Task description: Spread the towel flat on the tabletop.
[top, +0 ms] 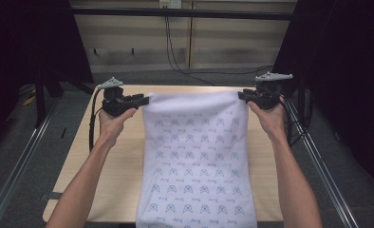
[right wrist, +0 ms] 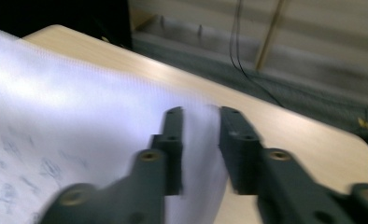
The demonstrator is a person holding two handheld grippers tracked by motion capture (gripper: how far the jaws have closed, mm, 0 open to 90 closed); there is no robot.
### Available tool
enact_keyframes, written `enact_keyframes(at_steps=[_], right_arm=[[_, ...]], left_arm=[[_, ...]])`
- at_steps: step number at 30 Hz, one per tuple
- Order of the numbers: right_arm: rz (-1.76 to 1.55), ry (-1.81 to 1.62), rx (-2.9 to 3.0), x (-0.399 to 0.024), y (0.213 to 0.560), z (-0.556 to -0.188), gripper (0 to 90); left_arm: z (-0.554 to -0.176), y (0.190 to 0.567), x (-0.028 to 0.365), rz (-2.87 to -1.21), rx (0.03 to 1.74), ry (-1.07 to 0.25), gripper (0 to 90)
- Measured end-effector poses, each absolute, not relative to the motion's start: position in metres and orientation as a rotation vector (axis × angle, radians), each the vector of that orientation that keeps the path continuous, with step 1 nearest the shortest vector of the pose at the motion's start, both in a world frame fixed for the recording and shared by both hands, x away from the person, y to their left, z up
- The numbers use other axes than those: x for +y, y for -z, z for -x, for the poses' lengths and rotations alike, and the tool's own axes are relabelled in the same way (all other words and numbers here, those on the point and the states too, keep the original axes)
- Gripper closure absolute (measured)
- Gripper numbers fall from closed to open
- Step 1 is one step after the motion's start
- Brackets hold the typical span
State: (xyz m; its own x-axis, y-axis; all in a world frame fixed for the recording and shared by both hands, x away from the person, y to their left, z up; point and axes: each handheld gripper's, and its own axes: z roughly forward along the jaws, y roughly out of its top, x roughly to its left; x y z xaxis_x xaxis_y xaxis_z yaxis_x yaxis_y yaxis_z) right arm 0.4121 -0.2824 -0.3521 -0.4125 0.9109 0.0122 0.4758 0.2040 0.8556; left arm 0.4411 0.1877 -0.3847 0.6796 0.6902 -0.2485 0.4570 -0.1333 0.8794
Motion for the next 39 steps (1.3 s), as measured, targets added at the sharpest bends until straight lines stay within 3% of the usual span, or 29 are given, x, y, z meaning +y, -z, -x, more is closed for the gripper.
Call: enact_keyframes(at_steps=[3,8,12,18,21,24,29,39], right_arm=[[-1.320,-1.199,1.937,-0.295,0.363,-0.406,61.4],[-1.303,-1.154,2.018,-0.299,0.386,-0.385,60.5],[-1.281,-1.170,2.090,-0.297,0.410,-0.362,59.1],[-1.256,-1.168,2.259,-0.283,0.451,-0.332,64.2],[-1.265,-1.152,2.324,-0.276,0.473,-0.323,68.3],[-1.275,-1.049,2.388,-0.269,0.493,-0.318,70.6],[-1.282,-1.016,2.422,-0.270,0.498,-0.307,72.1],[-1.264,-1.053,2.491,-0.282,0.495,-0.241,71.8]], left_arm=[[-0.437,0.398,0.193,-1.800,0.934,-0.245,58.1],[-0.420,0.411,0.202,-1.832,0.924,-0.248,57.8],[-0.395,0.424,0.198,-1.895,0.861,-0.207,63.1],[-0.357,0.470,0.179,-2.020,0.754,-0.042,75.2],[-0.354,0.490,0.167,-2.136,0.753,-0.037,72.4],[-0.360,0.500,0.164,-2.152,0.811,-0.048,69.0],[-0.354,0.503,0.164,-2.161,0.794,-0.057,70.0],[-0.304,0.497,0.167,-2.235,0.702,0.043,71.4]])
